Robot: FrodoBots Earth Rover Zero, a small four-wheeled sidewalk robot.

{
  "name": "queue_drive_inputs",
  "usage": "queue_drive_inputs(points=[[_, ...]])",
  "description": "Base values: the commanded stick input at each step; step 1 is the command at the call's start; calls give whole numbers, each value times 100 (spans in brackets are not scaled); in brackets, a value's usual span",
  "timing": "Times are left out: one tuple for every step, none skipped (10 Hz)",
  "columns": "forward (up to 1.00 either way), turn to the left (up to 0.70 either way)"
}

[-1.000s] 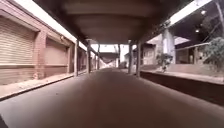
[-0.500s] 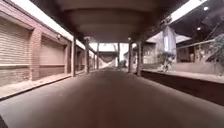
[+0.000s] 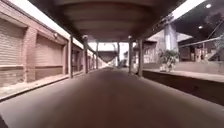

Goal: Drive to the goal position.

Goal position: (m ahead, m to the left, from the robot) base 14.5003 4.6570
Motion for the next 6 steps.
queue_drive_inputs(points=[[70,0],[70,0],[70,0],[70,0],[70,0],[70,0]])
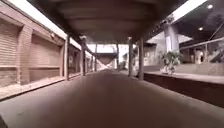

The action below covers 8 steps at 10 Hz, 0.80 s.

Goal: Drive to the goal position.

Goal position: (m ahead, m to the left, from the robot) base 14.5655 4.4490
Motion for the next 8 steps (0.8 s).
queue_drive_inputs(points=[[70,0],[70,0],[70,0],[70,0],[70,0],[70,0],[70,0],[70,0]])
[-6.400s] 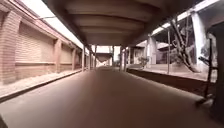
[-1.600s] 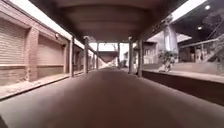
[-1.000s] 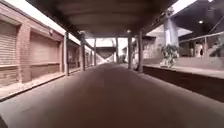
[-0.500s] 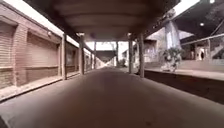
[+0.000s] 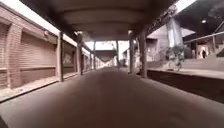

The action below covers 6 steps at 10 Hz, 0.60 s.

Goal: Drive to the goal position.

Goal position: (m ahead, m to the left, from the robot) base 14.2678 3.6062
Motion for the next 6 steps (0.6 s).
queue_drive_inputs(points=[[70,0],[70,1],[70,3],[70,5],[70,11],[70,16]])
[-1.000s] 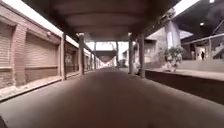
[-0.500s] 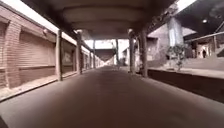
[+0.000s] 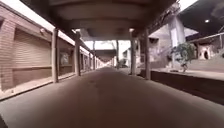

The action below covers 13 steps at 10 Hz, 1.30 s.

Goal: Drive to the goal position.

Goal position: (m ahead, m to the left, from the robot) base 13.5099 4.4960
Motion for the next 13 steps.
queue_drive_inputs(points=[[70,21],[70,0],[70,0],[70,0],[70,0],[70,0],[70,0],[70,0],[70,0],[70,0],[70,0],[70,0],[70,0]])
